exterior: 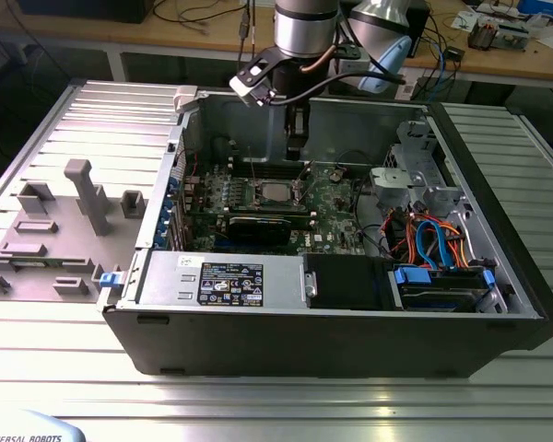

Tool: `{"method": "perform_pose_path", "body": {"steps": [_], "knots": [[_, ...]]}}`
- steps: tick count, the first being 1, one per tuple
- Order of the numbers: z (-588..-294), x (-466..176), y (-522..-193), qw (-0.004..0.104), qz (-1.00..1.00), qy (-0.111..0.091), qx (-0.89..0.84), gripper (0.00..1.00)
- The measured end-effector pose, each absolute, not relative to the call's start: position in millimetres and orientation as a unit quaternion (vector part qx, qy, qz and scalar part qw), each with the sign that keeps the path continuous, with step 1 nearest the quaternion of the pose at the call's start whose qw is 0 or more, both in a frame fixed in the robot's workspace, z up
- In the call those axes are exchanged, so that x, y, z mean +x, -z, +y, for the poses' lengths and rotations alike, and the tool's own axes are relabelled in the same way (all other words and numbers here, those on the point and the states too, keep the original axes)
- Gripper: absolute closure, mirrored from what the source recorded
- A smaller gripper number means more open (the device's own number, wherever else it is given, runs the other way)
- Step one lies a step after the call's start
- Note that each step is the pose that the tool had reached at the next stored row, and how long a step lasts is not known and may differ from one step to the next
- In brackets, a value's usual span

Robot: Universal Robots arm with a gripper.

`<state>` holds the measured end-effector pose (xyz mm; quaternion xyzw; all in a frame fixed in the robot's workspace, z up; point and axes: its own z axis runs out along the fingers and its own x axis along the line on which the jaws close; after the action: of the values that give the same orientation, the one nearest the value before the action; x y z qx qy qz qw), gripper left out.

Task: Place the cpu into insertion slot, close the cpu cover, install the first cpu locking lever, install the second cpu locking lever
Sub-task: 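Close the cpu cover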

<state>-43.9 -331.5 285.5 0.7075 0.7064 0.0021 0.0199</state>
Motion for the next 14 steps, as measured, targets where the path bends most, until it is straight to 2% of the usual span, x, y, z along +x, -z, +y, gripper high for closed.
{"method": "perform_pose_path", "body": {"steps": [14], "knots": [[-331.5, -38.7, -285.5, 0.021, 0.706, -0.001, 0.708, 0.89]]}}
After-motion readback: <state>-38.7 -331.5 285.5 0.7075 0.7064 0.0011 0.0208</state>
